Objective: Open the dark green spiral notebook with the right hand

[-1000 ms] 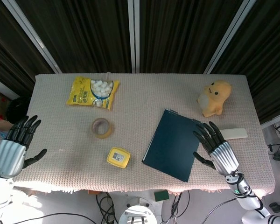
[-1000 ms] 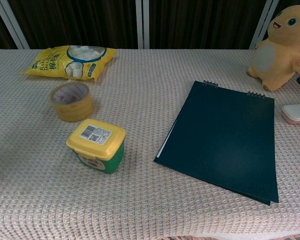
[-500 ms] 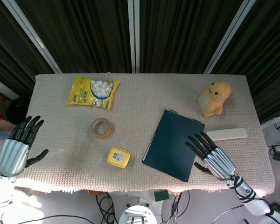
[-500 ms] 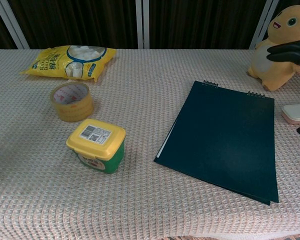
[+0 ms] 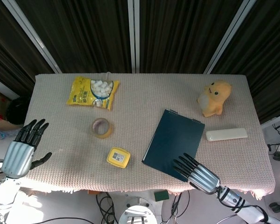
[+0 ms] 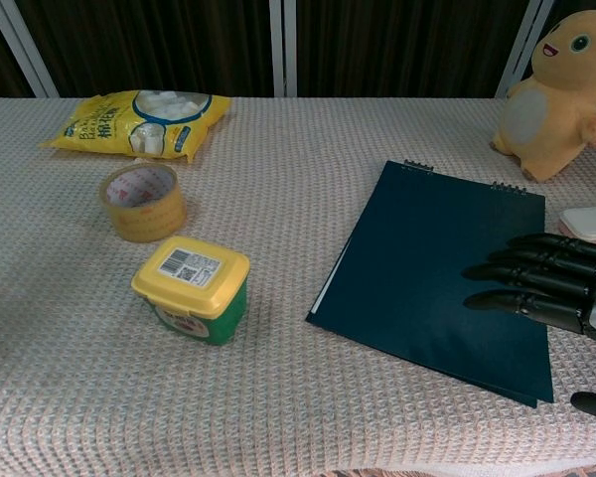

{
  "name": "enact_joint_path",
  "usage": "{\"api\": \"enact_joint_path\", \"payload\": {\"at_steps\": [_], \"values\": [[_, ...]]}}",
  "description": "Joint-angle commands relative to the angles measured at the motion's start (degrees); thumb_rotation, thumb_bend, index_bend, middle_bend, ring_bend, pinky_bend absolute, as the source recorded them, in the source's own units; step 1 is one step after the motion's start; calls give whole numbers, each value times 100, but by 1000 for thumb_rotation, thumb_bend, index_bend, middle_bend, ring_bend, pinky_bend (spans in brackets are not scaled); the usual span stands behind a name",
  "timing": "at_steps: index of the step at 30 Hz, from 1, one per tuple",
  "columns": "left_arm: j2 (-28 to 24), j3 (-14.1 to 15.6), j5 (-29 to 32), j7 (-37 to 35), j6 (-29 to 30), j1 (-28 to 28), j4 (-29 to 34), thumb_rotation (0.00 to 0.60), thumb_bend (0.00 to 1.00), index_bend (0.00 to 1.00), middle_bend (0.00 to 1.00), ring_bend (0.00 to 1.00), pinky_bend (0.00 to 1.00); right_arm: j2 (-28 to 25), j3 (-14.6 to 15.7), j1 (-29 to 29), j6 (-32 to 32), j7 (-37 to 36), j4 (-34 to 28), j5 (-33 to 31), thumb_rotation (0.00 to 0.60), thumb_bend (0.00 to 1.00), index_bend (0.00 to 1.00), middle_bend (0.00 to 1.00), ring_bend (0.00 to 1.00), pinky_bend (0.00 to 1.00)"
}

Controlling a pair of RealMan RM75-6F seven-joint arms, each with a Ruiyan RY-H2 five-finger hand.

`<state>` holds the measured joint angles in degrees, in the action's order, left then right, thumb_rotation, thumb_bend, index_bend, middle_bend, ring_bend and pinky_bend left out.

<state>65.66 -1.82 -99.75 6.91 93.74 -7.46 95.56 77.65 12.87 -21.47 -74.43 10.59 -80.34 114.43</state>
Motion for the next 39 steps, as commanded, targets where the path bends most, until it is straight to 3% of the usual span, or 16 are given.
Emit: {"api": "enact_joint_path", "payload": {"at_steps": [1,16,23,33,39], "values": [[-33,14,20,-1,24,34,18,600,124,29,64,43,184,-21,25,26,98,43,-29,-95,600,238,170,0,0,0],[-51,-9,153,-52,-67,39,-22,600,124,31,64,43,184,464,-65,-38,106,-245,473,-133,600,244,298,0,0,0],[-47,-22,200,-109,-39,67,-83,600,124,31,64,43,177,635,-96,-50,1,-322,666,-122,600,302,339,0,0,0],[-46,-29,222,-151,7,103,-141,600,124,32,64,43,176,883,-208,44,-292,-354,926,-205,600,458,612,51,0,0],[-47,-33,230,-128,11,113,-151,600,124,32,64,44,176,1068,-304,132,-567,-419,1154,-260,600,477,763,126,0,0]]}}
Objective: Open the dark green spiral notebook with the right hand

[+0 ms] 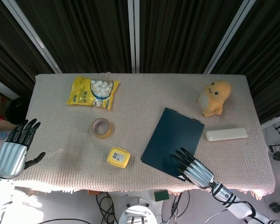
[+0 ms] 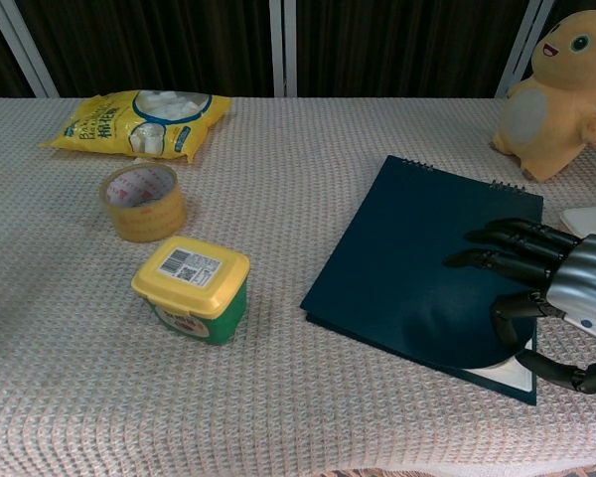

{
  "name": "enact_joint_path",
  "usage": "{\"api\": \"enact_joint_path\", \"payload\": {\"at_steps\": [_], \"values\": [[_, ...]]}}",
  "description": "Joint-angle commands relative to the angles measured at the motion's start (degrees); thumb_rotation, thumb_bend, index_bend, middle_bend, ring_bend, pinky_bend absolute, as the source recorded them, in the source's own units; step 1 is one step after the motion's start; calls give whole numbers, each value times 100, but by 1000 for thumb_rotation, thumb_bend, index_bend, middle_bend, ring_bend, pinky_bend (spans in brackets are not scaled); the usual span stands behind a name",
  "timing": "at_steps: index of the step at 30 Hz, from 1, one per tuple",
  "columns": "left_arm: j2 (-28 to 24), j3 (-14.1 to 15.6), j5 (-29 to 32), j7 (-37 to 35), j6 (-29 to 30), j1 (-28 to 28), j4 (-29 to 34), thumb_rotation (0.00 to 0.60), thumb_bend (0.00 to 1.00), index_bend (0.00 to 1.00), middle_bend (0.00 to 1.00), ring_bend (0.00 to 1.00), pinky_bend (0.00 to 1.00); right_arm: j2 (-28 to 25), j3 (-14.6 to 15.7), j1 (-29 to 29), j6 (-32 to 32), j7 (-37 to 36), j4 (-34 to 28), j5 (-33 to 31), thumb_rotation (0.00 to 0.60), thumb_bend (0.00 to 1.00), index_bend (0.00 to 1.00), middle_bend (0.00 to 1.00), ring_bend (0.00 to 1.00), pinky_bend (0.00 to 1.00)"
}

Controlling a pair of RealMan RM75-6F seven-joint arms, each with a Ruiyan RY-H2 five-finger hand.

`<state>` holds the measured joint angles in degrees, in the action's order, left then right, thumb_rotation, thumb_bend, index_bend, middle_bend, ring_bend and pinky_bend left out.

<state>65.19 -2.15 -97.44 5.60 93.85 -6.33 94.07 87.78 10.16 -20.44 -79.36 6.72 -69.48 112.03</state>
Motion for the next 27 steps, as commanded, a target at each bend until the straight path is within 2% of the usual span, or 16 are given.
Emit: {"api": "enact_joint_path", "payload": {"at_steps": [1,8,15,21,27], "values": [[0,-2,-1,8,-1,0,-2,600,124,31,64,43,176,84,-51,41,-131,-47,110,-22,600,477,791,141,0,0],[-5,-2,-19,-17,2,-1,-6,600,124,32,64,43,176,153,-200,65,-510,-282,232,-59,600,492,984,224,0,0],[-25,-9,-11,-87,3,-3,-29,600,124,31,64,43,176,-13,-698,-164,-749,-732,-61,-329,600,572,1000,284,0,0],[-41,-31,49,-167,-47,-26,-77,600,124,32,64,43,176,-179,-1401,-670,-106,-1107,-437,-1077,600,584,1000,297,0,0],[-89,-81,181,-255,-158,-76,-121,600,124,31,65,43,176,-319,-2359,-1347,1211,-1543,-627,-2481,600,591,1000,303,0,0]]}}
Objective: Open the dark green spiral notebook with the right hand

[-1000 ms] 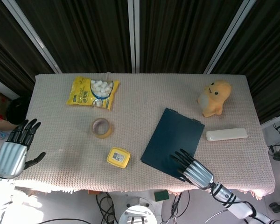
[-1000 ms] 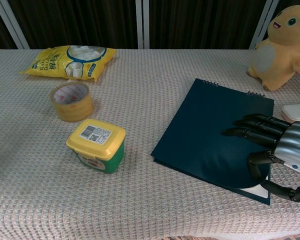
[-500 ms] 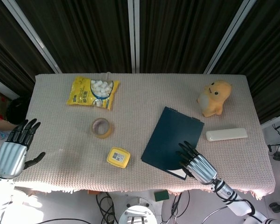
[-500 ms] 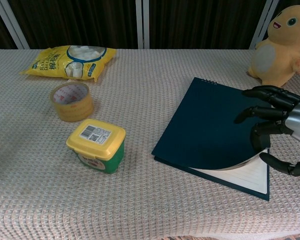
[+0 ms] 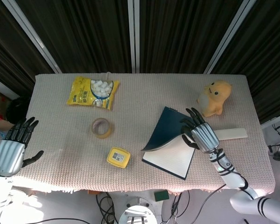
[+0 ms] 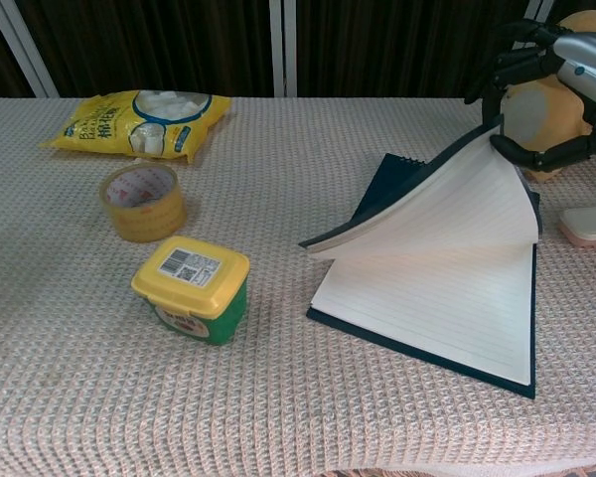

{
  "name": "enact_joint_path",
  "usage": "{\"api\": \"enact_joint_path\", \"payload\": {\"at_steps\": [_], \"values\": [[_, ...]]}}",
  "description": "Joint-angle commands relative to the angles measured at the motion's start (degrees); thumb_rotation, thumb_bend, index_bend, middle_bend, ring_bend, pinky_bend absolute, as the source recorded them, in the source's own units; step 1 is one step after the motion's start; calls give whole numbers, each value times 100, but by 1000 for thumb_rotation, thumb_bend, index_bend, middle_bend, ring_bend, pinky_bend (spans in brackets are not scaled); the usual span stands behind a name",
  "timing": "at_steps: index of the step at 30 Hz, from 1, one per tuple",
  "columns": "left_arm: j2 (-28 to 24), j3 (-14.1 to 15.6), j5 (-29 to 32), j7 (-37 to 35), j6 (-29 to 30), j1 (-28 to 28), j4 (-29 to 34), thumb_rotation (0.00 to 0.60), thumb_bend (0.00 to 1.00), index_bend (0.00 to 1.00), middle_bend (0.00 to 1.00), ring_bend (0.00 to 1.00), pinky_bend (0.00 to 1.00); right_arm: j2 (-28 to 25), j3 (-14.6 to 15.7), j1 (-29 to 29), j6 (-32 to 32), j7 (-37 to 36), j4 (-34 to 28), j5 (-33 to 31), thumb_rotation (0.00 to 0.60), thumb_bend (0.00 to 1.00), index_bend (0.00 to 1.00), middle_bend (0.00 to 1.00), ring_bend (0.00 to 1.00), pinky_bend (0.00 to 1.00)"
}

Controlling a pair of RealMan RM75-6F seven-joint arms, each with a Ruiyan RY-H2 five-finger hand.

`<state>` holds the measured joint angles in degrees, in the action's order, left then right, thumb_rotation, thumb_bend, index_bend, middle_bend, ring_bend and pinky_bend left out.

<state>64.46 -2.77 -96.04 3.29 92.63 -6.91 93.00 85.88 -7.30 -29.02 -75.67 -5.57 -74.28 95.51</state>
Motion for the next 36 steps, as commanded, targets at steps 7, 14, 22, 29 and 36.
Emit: {"api": "enact_joint_path", "payload": {"at_steps": [7,14,22,29,36], "values": [[-52,-121,297,-168,-315,-158,-117,600,124,32,64,43,176,25,-1508,-1330,2284,-578,606,-2339,600,592,1000,304,0,0],[-61,-219,540,-309,-624,-327,-264,600,125,32,64,43,176,398,-1979,-2098,3311,-640,1866,-3308,600,593,1000,357,7,0],[-77,-280,766,-485,-817,-414,-427,600,124,31,65,43,176,1098,-2336,-2973,4133,-783,3787,-3999,600,593,1000,352,6,0],[-71,-314,881,-632,-878,-446,-561,600,124,31,64,43,176,1547,-2495,-3428,4454,-1123,5011,-4157,600,593,1000,348,6,0],[-56,-330,963,-729,-925,-469,-644,600,124,31,64,43,176,1878,-2553,-3565,4503,-1311,5828,-4223,600,595,1000,346,7,0]]}}
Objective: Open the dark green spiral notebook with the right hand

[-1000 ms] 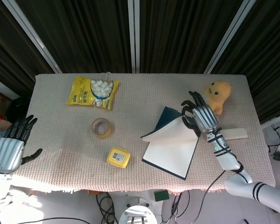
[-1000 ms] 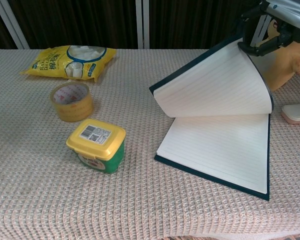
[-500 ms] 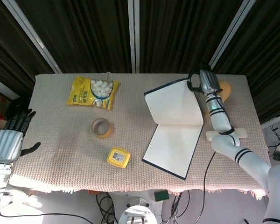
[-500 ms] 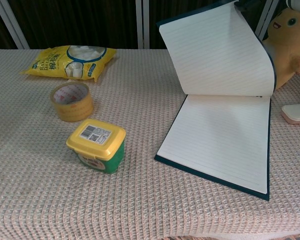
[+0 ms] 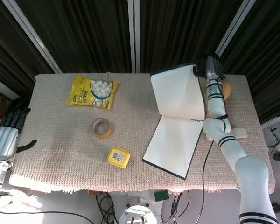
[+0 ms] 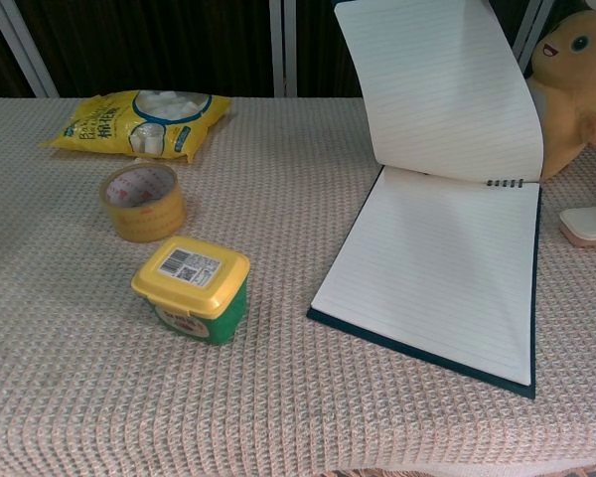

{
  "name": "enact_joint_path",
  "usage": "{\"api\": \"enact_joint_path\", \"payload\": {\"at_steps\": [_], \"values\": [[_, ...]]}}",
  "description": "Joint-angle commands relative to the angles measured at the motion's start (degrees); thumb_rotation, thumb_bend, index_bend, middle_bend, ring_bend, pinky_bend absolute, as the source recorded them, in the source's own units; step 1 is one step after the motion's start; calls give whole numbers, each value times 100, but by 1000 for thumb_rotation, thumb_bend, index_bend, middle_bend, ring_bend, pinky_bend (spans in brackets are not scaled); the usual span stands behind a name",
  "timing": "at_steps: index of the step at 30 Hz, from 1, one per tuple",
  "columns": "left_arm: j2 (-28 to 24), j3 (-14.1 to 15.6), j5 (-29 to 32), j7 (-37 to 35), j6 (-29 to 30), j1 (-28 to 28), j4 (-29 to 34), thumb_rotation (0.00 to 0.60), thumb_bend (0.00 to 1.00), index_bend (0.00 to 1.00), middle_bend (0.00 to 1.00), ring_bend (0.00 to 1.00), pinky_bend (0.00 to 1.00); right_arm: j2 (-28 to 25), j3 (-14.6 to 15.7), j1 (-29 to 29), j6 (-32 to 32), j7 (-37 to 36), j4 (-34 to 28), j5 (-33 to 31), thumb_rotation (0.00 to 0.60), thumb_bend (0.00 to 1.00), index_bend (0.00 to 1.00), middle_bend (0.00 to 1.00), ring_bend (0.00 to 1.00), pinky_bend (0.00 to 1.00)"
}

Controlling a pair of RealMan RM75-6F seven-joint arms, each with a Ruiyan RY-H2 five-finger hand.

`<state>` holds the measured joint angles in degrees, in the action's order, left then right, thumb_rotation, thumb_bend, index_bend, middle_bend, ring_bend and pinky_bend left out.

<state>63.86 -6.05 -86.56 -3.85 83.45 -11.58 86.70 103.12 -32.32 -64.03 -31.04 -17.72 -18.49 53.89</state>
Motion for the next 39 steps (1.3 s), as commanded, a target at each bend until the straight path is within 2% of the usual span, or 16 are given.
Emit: {"api": "enact_joint_path", "payload": {"at_steps": [1,9,18,19,21,22,23,25,33,39], "values": [[10,-4,29,-29,-19,-7,-31,600,124,31,65,43,176,189,-60,-48,47,-97,349,-82,600,595,1000,346,7,0],[30,6,59,-17,-139,-81,-82,600,124,31,64,43,176,250,-201,181,157,-124,782,-278,600,596,1000,346,7,0],[6,11,56,100,-201,-145,0,600,124,32,64,43,176,294,-380,360,293,-126,938,-484,600,589,1000,330,6,0],[1,11,59,114,-210,-153,14,600,125,32,64,43,176,271,-367,393,292,-231,864,-451,600,568,962,285,4,0],[-6,11,56,136,-220,-168,36,600,124,32,64,43,176,209,-308,470,271,-506,728,-337,600,509,685,151,1,0],[-8,12,54,144,-222,-172,43,600,124,32,64,43,176,185,-285,495,275,-619,689,-292,600,466,367,59,0,0],[-8,12,54,150,-224,-176,49,600,124,32,64,43,176,160,-259,517,273,-729,655,-242,600,435,148,17,0,0],[-8,12,56,162,-225,-183,61,600,125,31,64,44,176,138,-202,547,175,-916,649,-133,600,390,2,0,0,0],[-27,32,38,184,-171,-164,104,600,125,32,65,43,176,89,-127,595,-215,-1330,693,61,600,372,0,0,0,0],[-50,44,21,215,-112,-139,152,600,125,31,64,43,176,-55,43,703,-687,-1813,454,366,600,379,0,0,0,0]]}}
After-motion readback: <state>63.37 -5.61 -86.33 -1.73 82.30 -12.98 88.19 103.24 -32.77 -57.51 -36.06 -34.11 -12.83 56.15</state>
